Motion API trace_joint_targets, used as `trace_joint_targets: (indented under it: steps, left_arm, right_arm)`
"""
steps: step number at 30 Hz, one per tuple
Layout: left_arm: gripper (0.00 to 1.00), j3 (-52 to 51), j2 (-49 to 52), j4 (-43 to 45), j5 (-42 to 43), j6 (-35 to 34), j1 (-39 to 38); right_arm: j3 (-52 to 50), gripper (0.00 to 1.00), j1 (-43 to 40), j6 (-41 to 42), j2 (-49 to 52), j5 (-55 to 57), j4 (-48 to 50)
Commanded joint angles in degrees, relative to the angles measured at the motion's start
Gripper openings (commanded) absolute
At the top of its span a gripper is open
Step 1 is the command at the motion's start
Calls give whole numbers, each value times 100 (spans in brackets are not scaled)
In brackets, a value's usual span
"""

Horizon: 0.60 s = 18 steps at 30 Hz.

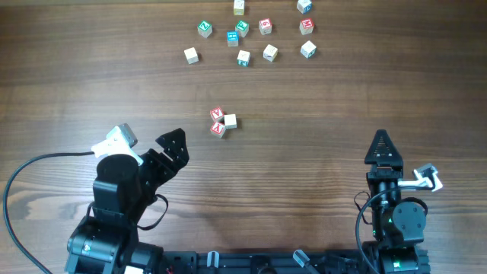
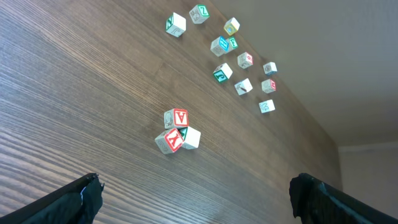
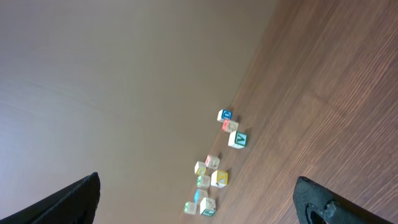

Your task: Form a circle

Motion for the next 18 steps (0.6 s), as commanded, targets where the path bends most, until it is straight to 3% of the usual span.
trace_joint_targets:
  steps: [1,18]
  left_arm:
    - [100,-2,-17,15,-74,114,-31]
    - [100,-2,-17,15,-74,114,-31]
  right_arm:
    - [-2,100,-26,444,37,-227,13]
    - [-2,100,-26,509,37,-396,-9]
